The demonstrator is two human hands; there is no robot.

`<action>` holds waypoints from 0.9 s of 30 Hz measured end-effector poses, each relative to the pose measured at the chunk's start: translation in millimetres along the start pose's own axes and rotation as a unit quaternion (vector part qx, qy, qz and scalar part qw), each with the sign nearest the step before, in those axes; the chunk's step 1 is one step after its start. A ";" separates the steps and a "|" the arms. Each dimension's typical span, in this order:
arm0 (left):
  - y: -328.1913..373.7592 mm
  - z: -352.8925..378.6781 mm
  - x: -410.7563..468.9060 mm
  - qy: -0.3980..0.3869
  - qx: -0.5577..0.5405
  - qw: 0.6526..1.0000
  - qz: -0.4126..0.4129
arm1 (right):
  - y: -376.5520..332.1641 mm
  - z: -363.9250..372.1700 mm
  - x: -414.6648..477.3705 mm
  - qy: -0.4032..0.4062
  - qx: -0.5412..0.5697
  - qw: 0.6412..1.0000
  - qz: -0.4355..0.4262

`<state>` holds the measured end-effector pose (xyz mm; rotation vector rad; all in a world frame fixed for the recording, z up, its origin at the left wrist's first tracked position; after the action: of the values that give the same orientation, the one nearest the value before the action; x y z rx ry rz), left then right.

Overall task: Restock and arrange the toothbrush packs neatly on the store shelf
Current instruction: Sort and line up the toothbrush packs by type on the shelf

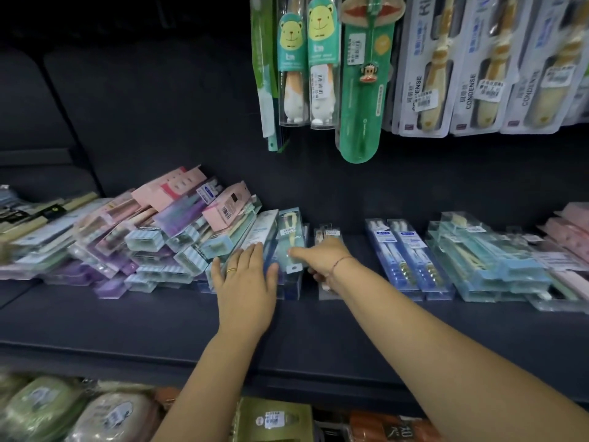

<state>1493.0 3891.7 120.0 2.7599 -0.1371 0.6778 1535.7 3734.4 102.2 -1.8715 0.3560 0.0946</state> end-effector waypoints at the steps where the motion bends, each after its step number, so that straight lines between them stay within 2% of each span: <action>1: -0.3 0.0 -0.1 -0.007 -0.007 1.000 -0.005 | 4.2 -6.5 -4.4 0.000 0.019 1.000 0.010; 3: 0.5 -3.4 -0.3 -0.010 -0.034 0.999 -0.012 | 8.6 -25.8 -13.9 0.019 0.055 0.998 -0.005; 5: 5.3 -7.9 1.4 -0.013 -0.079 0.997 -0.008 | 6.3 -56.5 -30.0 0.070 0.075 0.992 -0.067; 8: 34.5 -20.4 4.2 -0.014 -0.137 0.988 0.065 | 3.3 -110.5 -67.0 0.132 0.130 0.969 -0.163; 10: 66.1 -21.9 -0.4 -0.072 -0.163 0.976 0.128 | 5.6 -136.3 -89.8 0.125 0.155 0.963 -0.183; 12: 96.8 -10.1 -15.7 -0.200 -0.221 0.943 0.147 | 14.8 -147.7 -101.9 0.097 0.179 0.967 -0.152; 14: 127.4 5.3 -43.3 -0.335 -0.339 0.869 0.129 | 21.8 -157.7 -108.9 0.098 0.210 0.962 -0.146; 15: 139.8 11.0 -54.7 -0.368 -0.395 0.835 0.105 | 25.4 -163.7 -111.9 0.110 0.214 0.959 -0.151; 17: 155.0 19.2 -66.5 -0.367 -0.474 0.799 0.040 | 38.4 -170.9 -117.4 0.110 0.223 0.958 -0.139; 20: 168.4 28.7 -76.0 -0.336 -0.555 0.758 -0.065 | 67.4 -162.4 -135.5 0.032 0.180 0.980 -0.080; 23: 188.5 33.2 -79.7 -0.318 -0.591 0.730 -0.132 | 88.0 -150.1 -160.7 -0.038 0.178 0.982 -0.041; 25: 211.0 33.3 -80.8 -0.312 -0.603 0.719 -0.151 | 91.6 -160.3 -168.1 -0.016 0.193 0.980 -0.053; 27: 237.9 31.5 -79.3 -0.303 -0.603 0.724 -0.142 | 92.7 -182.9 -166.6 0.037 0.197 0.977 -0.078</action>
<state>1398.3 3657.4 118.4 1.5198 -0.1900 -0.3783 1330.0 3569.2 117.4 -1.5038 0.2561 -0.1440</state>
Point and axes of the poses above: each hand's wrist, its own x-axis towards the middle knuckle, its own z-axis out of the palm, y = z × x, the point moved 8 cm from there along x, towards the middle knuckle, and after that the axes turned 1 degree about z, right-handed, at the moved point
